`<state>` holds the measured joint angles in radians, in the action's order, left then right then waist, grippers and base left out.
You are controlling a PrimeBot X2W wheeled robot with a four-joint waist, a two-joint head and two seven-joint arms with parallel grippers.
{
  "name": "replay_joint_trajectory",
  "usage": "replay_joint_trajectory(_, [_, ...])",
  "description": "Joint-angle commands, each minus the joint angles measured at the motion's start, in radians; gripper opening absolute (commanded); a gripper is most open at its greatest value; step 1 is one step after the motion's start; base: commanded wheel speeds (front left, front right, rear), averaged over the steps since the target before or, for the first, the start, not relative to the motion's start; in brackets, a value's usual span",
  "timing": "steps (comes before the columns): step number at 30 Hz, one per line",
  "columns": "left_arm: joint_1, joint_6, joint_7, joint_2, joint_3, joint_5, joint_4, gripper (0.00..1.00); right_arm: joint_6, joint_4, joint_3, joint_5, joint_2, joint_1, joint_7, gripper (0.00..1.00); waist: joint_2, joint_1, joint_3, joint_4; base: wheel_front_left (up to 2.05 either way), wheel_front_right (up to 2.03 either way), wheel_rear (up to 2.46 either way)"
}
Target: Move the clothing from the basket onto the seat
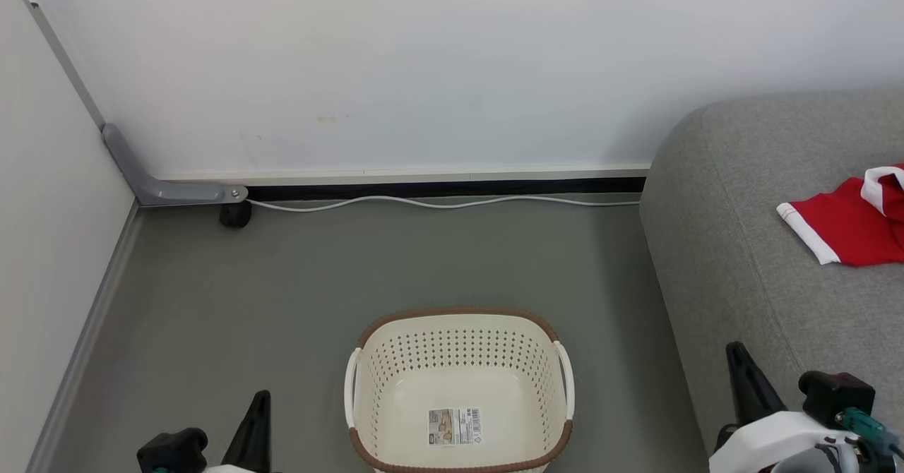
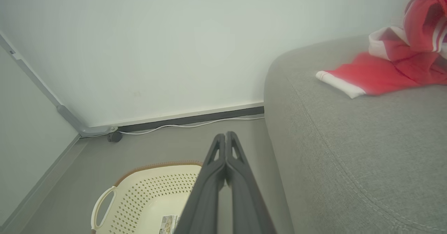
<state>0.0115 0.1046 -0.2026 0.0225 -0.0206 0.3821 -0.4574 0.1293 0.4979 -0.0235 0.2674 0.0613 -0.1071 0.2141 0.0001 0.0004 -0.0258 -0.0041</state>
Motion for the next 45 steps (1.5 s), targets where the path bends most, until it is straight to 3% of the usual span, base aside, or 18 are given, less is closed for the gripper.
replay_joint_trajectory(1, [-0.043,0.003,0.003,0.012,0.012,0.035,0.033,0.00,0.000,-0.035,0.007,0.040,0.010,-0.029,-0.008,0.00,-0.0001,-0.0003,0.001,0.000,0.00,0.00,0.00])
replay_joint_trajectory(45, [-0.073,0.013,0.129,0.018,0.061,0.516,0.106,0.00,0.001,-0.124,0.059,0.565,0.001,-0.017,-0.136,0.00,-0.0001,-0.0004,0.012,0.002,0.00,0.00,0.00])
